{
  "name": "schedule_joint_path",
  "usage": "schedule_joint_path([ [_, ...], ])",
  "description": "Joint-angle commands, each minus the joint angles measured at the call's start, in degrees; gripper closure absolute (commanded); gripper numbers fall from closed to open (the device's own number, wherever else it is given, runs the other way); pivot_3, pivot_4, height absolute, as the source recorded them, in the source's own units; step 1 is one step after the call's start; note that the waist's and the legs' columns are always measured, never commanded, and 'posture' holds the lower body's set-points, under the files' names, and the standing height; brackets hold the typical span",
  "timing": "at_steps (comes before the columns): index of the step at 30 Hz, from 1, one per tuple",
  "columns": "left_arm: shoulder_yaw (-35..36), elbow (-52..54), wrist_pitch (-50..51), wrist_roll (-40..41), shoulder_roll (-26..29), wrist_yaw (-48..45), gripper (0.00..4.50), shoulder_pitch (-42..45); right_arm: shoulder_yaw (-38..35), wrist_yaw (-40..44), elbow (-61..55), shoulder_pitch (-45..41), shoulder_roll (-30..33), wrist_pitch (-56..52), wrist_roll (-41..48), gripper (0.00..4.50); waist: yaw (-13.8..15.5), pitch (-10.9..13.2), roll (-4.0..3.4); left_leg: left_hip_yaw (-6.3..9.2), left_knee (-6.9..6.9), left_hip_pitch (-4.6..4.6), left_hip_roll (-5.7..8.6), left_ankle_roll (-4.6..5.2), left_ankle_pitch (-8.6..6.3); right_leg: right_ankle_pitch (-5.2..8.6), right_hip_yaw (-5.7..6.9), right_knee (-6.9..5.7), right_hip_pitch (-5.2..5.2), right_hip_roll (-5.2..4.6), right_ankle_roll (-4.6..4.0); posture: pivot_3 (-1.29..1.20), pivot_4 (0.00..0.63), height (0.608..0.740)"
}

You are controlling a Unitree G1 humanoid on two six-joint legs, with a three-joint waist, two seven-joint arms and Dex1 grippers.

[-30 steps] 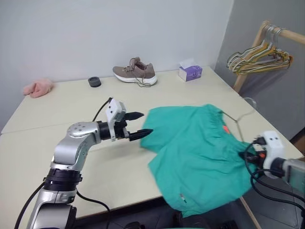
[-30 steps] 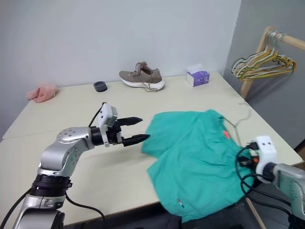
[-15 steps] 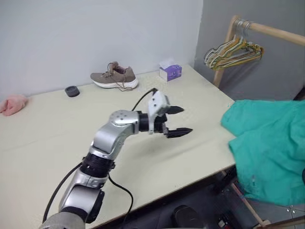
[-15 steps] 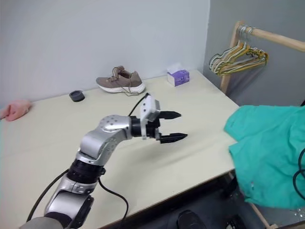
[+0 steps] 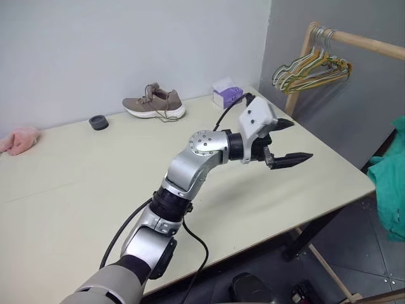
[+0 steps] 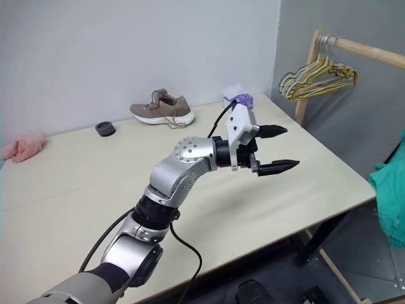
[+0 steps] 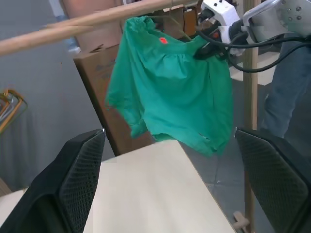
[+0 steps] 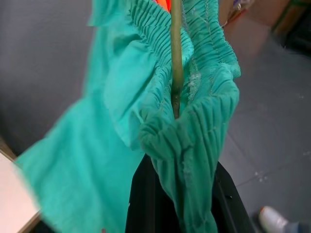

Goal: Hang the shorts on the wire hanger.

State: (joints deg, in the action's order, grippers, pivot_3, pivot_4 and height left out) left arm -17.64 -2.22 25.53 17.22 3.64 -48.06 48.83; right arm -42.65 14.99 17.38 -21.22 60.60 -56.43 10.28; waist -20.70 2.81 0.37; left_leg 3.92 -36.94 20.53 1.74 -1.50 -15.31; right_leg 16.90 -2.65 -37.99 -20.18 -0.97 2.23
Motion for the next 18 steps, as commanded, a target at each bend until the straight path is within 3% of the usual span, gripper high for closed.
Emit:
schedule_joint_path([
  [1,-0.58,0.14,-2.53,-1.24,-0.79,-0.01,0.01,2.13,1.85,0.89,4.50,-5.62,3.58,0.39,0.97,4.50,-0.04,0.03,-0.06,-0.11,-0.01,-0.02,0.01,0.03,-0.02,-0.01,-0.04,0.02,0.00,-0.01,0.02,-0.37,0.021,0.740],
  [8,-0.22,-0.13,-2.40,-0.89,-2.42,0.03,0.01,3.12,3.30,2.11,8.49,-12.33,2.85,-10.31,4.41,4.50,0.14,0.06,-0.09,-0.34,-0.01,-0.05,0.08,0.07,-0.04,-0.03,-0.17,0.09,0.02,-0.08,0.08,-0.37,0.022,0.740],
  [18,-0.14,-1.14,-2.97,-0.79,-3.26,-0.50,0.01,3.68,-1.99,-1.33,1.14,-14.87,-1.97,-19.42,6.98,4.50,0.07,0.06,-0.09,-0.34,-0.01,-0.03,0.08,0.08,-0.05,-0.04,-0.20,0.11,0.01,-0.09,0.14,-0.38,0.015,0.740],
])
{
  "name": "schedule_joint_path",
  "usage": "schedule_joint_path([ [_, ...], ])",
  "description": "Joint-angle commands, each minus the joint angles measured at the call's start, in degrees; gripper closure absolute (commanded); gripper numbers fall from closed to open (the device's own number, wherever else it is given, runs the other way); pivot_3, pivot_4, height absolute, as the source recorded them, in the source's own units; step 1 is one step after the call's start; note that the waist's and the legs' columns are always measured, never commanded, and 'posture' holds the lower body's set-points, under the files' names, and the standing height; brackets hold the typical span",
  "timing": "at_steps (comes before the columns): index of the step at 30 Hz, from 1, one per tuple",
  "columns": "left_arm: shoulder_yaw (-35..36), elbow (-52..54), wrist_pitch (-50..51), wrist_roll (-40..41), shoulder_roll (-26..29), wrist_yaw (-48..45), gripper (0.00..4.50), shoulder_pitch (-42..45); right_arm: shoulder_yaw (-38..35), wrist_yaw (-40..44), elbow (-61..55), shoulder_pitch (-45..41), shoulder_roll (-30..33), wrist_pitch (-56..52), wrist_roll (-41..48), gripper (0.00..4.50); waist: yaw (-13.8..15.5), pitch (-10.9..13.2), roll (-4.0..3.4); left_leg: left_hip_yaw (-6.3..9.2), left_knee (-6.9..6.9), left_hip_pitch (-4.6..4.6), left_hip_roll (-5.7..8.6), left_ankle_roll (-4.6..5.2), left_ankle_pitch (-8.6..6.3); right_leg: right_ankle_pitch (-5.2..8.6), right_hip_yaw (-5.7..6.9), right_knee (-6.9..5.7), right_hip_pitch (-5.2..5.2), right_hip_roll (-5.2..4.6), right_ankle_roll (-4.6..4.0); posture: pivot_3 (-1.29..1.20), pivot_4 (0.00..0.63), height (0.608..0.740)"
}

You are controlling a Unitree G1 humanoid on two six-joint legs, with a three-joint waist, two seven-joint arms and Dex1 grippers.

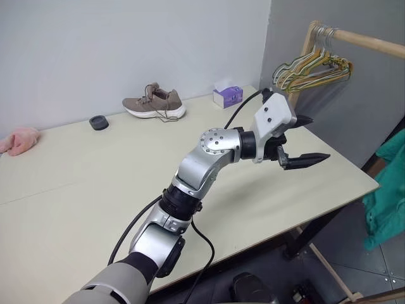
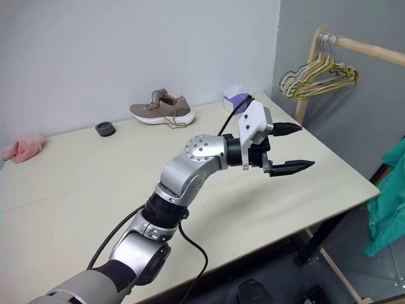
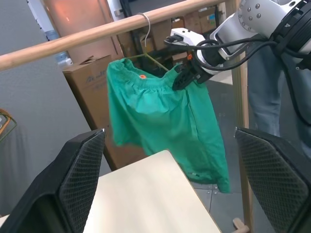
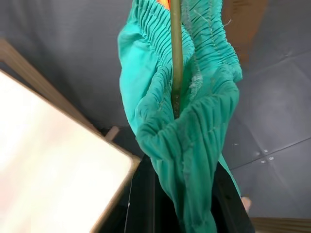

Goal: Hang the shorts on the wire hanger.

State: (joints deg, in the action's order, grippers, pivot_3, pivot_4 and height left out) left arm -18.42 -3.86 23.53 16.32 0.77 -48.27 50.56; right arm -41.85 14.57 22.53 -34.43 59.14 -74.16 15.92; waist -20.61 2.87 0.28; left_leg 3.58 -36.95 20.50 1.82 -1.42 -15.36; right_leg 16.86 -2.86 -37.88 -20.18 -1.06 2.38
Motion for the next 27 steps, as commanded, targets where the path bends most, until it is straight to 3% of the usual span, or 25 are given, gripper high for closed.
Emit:
schedule_joint_path([
  [1,0.63,0.39,-1.04,0.16,-0.46,-0.36,0.00,2.00,-3.52,-1.24,-4.89,-1.68,-0.95,-1.69,1.38,4.23,-0.03,0.00,0.00,0.00,0.00,0.00,0.00,0.00,0.00,0.00,0.00,0.00,0.00,0.00,0.01,-0.38,0.014,0.740],
  [3,0.76,0.11,-1.14,0.26,-0.65,-0.41,0.00,2.17,-5.35,-2.24,-7.11,-2.05,-2.04,-1.81,1.74,3.74,-0.01,0.00,-0.01,0.02,0.00,0.00,0.00,0.00,0.00,-0.01,0.00,0.00,0.00,0.00,0.02,-0.38,0.011,0.740],
  [14,1.96,-0.32,-0.24,1.10,-0.66,-0.13,0.00,2.22,-5.70,-4.52,-11.66,-5.83,-1.79,4.63,1.18,0.02,-0.08,-0.04,-0.10,0.14,0.00,0.00,0.02,0.00,0.00,0.00,-0.06,0.00,-0.03,-0.02,0.06,-0.37,0.000,0.740],
  [21,1.87,0.47,0.30,1.09,0.57,-0.21,0.00,0.87,-2.51,-7.32,-13.92,-10.63,-3.16,12.01,1.29,0.02,-0.04,-0.02,-0.17,0.16,0.01,-0.01,0.02,0.01,0.00,0.00,-0.12,0.00,-0.04,-0.02,0.06,-0.36,0.000,0.740],
  [27,2.17,1.08,0.88,0.88,1.58,0.46,0.00,0.34,5.28,-6.59,-17.35,-8.50,-2.82,27.80,-2.59,0.02,0.17,-0.03,-0.18,0.23,0.01,-0.01,0.02,0.01,0.00,-0.01,-0.13,-0.01,-0.04,-0.03,0.08,-0.33,0.000,0.740],
])
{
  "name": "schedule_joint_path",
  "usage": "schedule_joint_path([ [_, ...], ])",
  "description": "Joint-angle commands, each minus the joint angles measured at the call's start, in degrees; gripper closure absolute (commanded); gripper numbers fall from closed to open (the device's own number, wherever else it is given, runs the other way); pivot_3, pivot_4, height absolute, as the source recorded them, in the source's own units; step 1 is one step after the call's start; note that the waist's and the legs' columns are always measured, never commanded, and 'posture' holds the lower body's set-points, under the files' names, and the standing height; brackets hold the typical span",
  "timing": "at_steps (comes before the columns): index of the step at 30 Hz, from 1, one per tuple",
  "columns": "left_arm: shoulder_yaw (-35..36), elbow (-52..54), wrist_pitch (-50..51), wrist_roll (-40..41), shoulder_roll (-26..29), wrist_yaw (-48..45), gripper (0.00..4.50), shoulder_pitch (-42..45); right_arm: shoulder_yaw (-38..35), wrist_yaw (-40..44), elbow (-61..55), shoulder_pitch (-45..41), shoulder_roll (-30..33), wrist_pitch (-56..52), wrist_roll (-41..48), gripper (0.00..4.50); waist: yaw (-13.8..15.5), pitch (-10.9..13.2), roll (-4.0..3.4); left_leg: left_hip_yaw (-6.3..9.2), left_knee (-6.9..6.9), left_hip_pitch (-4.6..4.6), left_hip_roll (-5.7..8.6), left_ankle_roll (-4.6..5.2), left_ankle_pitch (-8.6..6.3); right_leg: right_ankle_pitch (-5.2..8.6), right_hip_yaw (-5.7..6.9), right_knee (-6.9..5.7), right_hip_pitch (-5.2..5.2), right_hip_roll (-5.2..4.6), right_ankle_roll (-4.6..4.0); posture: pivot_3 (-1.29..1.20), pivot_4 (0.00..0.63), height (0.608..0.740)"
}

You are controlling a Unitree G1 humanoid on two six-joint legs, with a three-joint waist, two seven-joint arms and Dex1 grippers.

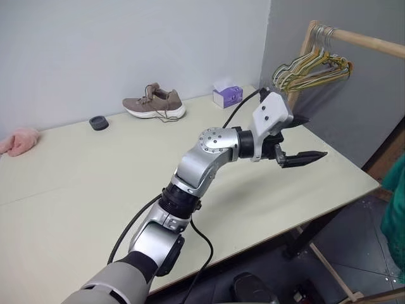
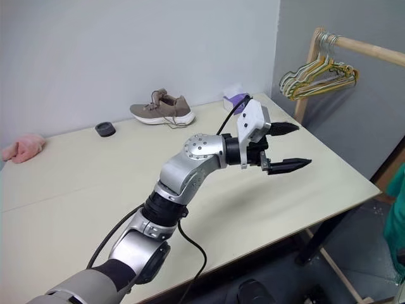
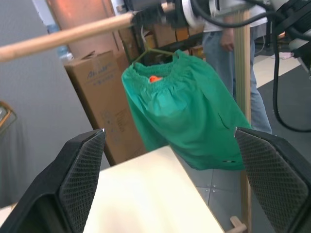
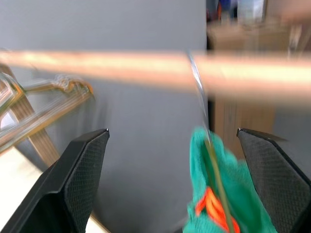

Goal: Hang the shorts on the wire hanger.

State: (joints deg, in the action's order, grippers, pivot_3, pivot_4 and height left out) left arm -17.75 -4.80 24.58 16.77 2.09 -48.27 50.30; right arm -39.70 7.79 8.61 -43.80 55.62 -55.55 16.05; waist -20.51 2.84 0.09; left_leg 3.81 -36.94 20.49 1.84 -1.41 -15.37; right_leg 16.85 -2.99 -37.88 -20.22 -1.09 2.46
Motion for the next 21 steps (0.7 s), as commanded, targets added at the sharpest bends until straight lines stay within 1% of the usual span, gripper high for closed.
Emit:
schedule_joint_path([
  [1,1.69,2.07,-0.07,0.38,0.38,0.81,0.00,0.52,4.52,0.51,-4.00,1.59,0.25,12.87,-3.56,0.02,0.17,0.00,0.00,0.01,-0.01,0.01,0.00,0.00,0.00,0.00,0.00,0.00,0.00,0.00,0.01,-0.31,0.000,0.740],
  [7,2.35,3.19,0.65,-0.09,1.78,2.87,0.00,-0.97,12.74,5.03,-5.94,4.54,-2.48,32.05,-6.67,0.02,0.75,0.00,0.00,-0.09,-0.01,-0.08,0.00,0.00,0.00,-0.07,-0.43,-0.01,0.01,0.01,0.13,-0.27,0.000,0.740],
  [9,2.72,3.79,0.99,-0.32,2.56,3.86,0.00,-1.69,14.84,6.83,-5.62,4.46,-3.68,38.96,-7.36,0.02,1.33,0.00,0.00,-0.19,0.00,-0.16,0.00,0.00,0.00,-0.08,-0.56,-0.04,0.01,0.01,0.16,-0.25,0.000,0.740],
  [11,3.23,4.49,1.19,-0.84,3.45,5.43,0.00,-2.66,16.99,7.89,-5.99,4.26,-5.52,43.67,-7.67,0.02,1.97,0.01,0.02,-0.23,0.00,-0.19,0.00,0.01,0.00,-0.11,-0.61,-0.05,0.02,0.02,0.20,-0.25,0.000,0.740],
  [13,4.20,5.05,1.32,-1.72,4.34,7.90,0.00,-3.68,20.27,11.09,-7.68,4.71,-7.69,45.07,-6.50,0.02,2.84,0.03,0.05,-0.25,-0.04,-0.21,0.00,0.01,0.00,-0.14,-0.64,-0.06,0.02,0.02,0.25,-0.23,0.000,0.740],
  [16,6.66,5.42,1.21,-4.45,5.74,14.09,0.00,-5.76,25.23,16.08,-12.91,7.04,-12.61,43.12,-2.71,0.02,4.00,0.06,0.11,-0.34,-0.04,-0.37,-0.01,0.02,0.01,-0.20,-0.77,-0.08,0.06,0.03,0.35,-0.20,0.000,0.740],
  [18,9.59,5.45,2.32,-6.59,6.07,20.63,0.00,-7.96,28.14,16.77,-16.33,9.23,-16.72,40.62,-1.06,0.02,5.01,0.05,0.10,-0.35,-0.05,-0.56,-0.07,0.02,0.00,-0.22,-0.80,-0.11,0.11,0.06,0.37,-0.19,0.000,0.740],
  [20,13.35,6.57,2.10,-11.54,7.72,29.74,0.00,-13.38,31.70,15.22,-19.96,12.12,-22.86,39.14,-0.05,0.02,6.01,0.00,0.06,-0.34,-0.05,-0.59,-0.11,0.02,0.01,-0.25,-0.82,-0.15,0.08,0.07,0.40,-0.17,0.000,0.740],
  [21,14.43,7.73,4.42,-14.32,9.17,33.37,0.00,-16.35,33.40,14.50,-21.50,13.67,-25.33,38.34,-0.05,0.02,6.33,-0.02,0.08,-0.33,-0.05,-0.58,-0.17,0.02,0.00,-0.27,-0.84,-0.14,0.07,0.06,0.40,-0.15,0.000,0.740],
])
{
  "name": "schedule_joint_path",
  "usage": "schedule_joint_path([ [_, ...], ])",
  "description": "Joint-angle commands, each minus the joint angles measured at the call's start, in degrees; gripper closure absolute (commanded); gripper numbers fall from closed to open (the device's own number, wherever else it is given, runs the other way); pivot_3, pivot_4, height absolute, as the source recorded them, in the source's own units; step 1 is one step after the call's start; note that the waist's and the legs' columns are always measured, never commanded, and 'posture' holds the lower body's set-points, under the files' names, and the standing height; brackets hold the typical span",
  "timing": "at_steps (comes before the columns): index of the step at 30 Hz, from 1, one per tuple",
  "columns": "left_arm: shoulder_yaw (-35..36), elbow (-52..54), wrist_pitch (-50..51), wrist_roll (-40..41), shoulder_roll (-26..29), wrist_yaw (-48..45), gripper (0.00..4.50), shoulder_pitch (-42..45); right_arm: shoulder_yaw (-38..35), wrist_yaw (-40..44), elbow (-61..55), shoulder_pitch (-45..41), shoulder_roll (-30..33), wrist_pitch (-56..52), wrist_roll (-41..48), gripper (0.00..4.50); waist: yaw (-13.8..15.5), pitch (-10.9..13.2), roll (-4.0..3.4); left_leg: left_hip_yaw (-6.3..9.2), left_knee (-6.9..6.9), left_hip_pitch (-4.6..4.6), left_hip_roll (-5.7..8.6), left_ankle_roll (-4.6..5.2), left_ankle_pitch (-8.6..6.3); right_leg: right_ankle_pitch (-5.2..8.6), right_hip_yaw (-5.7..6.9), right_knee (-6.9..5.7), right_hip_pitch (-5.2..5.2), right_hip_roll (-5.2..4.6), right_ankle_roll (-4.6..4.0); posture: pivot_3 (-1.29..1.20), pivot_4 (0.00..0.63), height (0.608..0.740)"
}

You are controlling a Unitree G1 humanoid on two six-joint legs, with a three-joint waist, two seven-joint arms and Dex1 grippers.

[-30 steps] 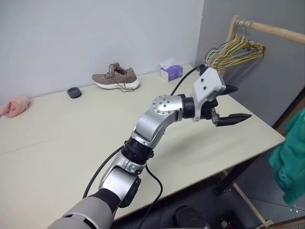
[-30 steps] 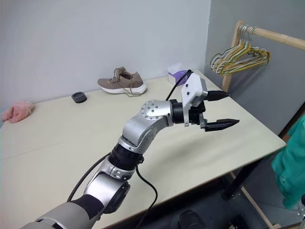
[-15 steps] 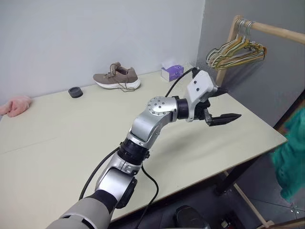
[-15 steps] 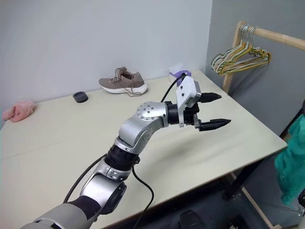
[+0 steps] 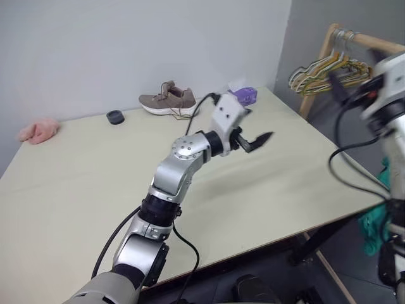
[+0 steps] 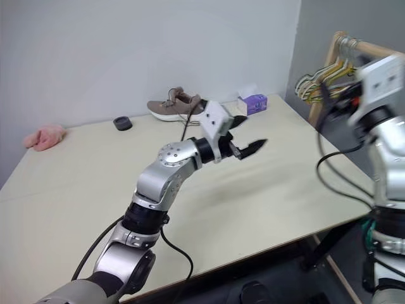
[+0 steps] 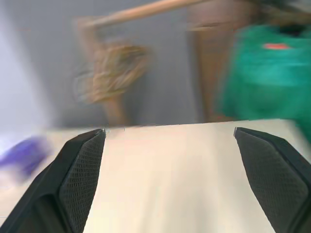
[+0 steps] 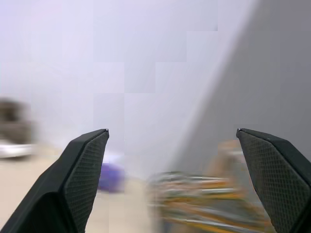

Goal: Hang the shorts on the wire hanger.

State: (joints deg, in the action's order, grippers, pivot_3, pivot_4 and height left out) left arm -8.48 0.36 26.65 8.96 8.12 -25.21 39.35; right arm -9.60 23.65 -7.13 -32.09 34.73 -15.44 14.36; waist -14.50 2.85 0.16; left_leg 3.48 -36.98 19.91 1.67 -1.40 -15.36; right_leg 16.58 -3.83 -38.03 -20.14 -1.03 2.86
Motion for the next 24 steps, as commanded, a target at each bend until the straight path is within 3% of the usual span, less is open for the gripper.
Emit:
schedule_joint_path([
  [1,5.66,3.46,4.14,-8.30,4.05,12.62,0.00,-7.31,4.22,-1.72,-6.80,2.96,-6.05,-2.47,1.45,0.02,0.80,-0.02,0.02,0.00,0.00,-0.01,-0.08,-0.01,-0.01,-0.01,-0.02,0.00,-0.02,-0.02,-0.01,-0.14,0.000,0.740],
  [4,8.53,8.42,8.69,-10.57,4.33,18.29,0.00,-14.02,6.04,-3.13,-7.09,6.25,-9.88,-3.04,-0.25,0.02,3.59,-0.03,0.15,0.11,-0.02,0.27,-0.14,-0.01,-0.01,-0.05,0.06,-0.04,-0.29,-0.03,-0.08,-0.11,0.000,0.740],
  [8,12.32,13.77,9.73,-13.62,4.26,24.15,0.00,-23.36,8.71,-5.41,-0.58,11.95,-15.46,-0.10,-2.84,0.02,7.85,-0.49,0.87,0.23,-0.10,1.10,-0.07,-0.06,-0.01,-0.43,0.22,-0.05,-1.08,-0.21,-0.46,-0.05,0.000,0.740],
  [14,18.17,15.40,6.64,-9.76,2.18,24.99,0.00,-26.20,10.66,-4.62,7.68,13.23,-20.09,5.67,-4.66,0.02,12.80,-0.48,0.94,0.16,-0.10,1.09,0.02,-0.09,-0.03,-0.56,0.24,-0.06,-1.12,-0.24,-0.65,0.00,0.000,0.740],
  [24,23.56,13.49,0.88,-6.39,6.99,21.93,0.00,-25.71,10.32,-1.61,14.99,10.33,-19.96,8.04,-4.63,0.02,13.18,-0.46,0.97,0.12,-0.08,0.88,-0.10,0.06,0.12,-0.64,0.21,-0.11,-1.00,0.21,-0.78,0.06,0.006,0.740],
])
